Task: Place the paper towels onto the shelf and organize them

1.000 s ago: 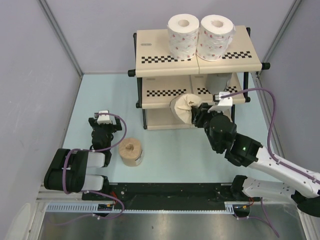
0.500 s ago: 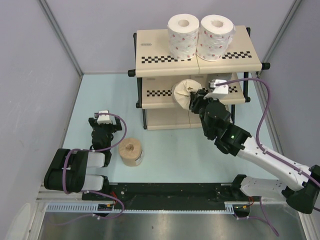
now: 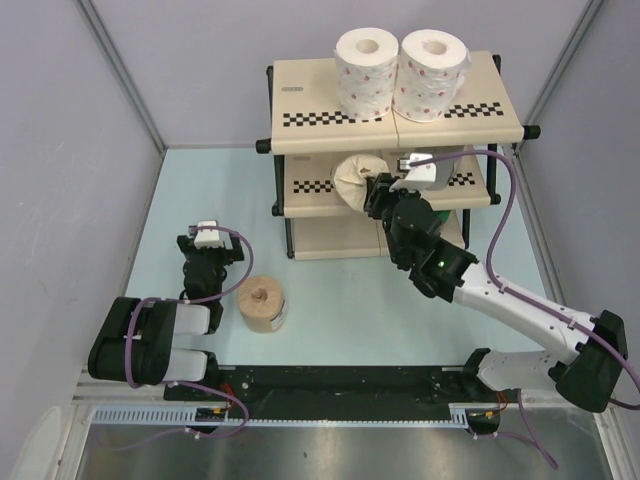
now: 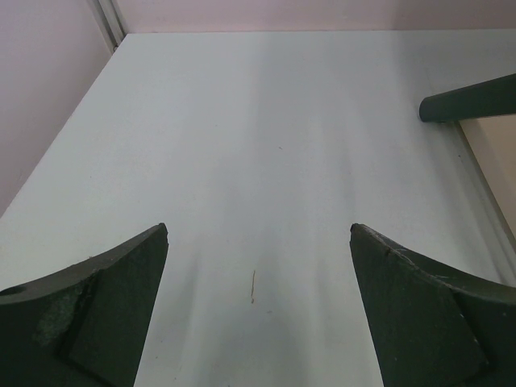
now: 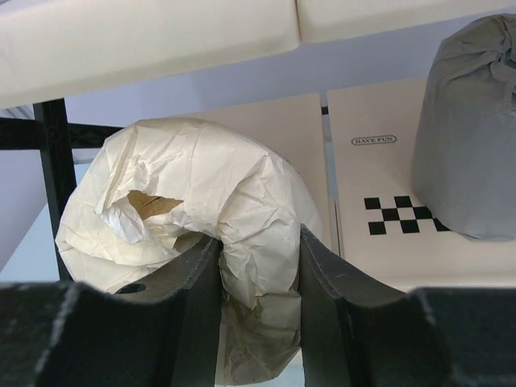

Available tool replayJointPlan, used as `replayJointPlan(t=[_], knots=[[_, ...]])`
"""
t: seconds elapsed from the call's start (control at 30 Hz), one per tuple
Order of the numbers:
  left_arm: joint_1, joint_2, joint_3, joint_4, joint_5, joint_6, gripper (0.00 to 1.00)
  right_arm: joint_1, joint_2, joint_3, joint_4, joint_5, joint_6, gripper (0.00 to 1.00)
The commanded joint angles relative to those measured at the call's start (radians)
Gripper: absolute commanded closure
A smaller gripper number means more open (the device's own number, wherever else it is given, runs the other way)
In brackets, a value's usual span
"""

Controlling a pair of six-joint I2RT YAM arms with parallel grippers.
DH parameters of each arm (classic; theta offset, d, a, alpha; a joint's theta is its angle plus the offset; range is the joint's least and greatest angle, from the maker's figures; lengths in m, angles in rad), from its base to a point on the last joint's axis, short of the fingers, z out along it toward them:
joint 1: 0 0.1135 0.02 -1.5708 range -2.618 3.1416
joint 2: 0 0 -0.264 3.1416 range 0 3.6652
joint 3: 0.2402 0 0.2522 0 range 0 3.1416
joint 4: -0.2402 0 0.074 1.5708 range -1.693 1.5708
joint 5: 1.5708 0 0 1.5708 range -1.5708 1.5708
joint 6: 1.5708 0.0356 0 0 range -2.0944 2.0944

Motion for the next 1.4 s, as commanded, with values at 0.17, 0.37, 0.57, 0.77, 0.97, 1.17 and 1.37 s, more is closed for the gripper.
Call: replayJointPlan(t=[0.17, 0.37, 0.57, 0.77, 0.97, 1.17, 1.37], knots=[[0.004, -0.015, 0.012, 0.039, 0.021, -0.007, 0.00, -0.012, 0.054, 0.055, 0.182, 0.021, -0.026, 0.72], [0.006, -0.015, 0.012, 0.039, 0.021, -0.005, 0.00, -0.028, 0.084, 0.053, 0.185, 0.013, -0.023, 0.70], [0.004, -0.015, 0.012, 0.037, 0.021, -0.005, 0.00, -0.034, 0.087, 0.053, 0.166, 0.015, -0.007, 0.52], [0.004, -0.013, 0.012, 0.039, 0.021, -0.007, 0.00, -0.035, 0.080, 0.053, 0.169, 0.018, -0.007, 0.36], [0.004, -0.015, 0.012, 0.037, 0.021, -0.007, 0.00, -0.038, 0.086, 0.053, 0.189, 0.031, -0.023, 0.30], [0.004, -0.015, 0.012, 0.039, 0.021, -0.007, 0.00, -0.049, 0.109, 0.053, 0.218, 0.047, -0.018, 0.28], [0.004, -0.015, 0.012, 0.039, 0.021, -0.007, 0.00, -0.057, 0.146, 0.053, 0.240, 0.074, 0.010, 0.29]])
